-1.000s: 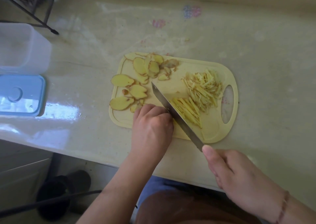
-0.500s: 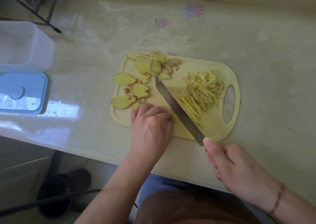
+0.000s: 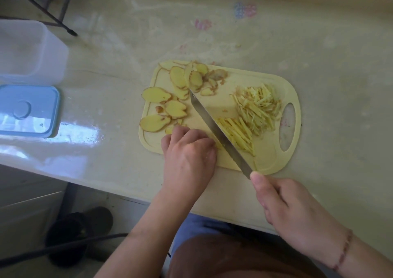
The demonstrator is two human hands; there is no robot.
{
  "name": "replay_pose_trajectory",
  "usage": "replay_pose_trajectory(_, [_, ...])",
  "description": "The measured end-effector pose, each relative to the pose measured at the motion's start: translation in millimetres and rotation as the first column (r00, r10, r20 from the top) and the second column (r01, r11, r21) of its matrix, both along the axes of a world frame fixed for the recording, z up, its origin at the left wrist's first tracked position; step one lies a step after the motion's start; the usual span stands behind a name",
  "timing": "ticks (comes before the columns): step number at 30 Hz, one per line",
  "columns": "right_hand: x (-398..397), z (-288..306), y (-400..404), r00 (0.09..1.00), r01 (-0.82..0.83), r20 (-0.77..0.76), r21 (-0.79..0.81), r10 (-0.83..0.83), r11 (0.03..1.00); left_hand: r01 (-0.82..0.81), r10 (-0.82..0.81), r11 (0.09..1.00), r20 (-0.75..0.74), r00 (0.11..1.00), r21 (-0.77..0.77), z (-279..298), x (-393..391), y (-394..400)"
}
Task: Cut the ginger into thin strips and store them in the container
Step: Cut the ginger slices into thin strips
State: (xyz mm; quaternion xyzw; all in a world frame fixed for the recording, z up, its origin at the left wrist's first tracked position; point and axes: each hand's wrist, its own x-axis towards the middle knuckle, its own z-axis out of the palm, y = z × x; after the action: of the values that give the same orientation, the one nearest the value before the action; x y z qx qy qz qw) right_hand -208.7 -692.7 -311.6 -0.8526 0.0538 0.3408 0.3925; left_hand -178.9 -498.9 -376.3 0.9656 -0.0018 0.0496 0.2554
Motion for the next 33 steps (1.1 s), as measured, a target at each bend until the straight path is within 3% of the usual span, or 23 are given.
replay_pose_trajectory(27, [0.0,-10.4,13.4,1.000,0.002,0.028,-0.011,-0.002,1.000,-0.046,0.048,0.998,-0.041,0.998,0.049,1.9,-5.6,-3.4])
replay_pose_trajectory(33, [-1.2,-4.0,8.5,0.999,0.027,0.019,0.053,-0.028,0.998,-0.015,0.012,0.998,0.050,0.999,0.064,5.0,-9.3,3.9])
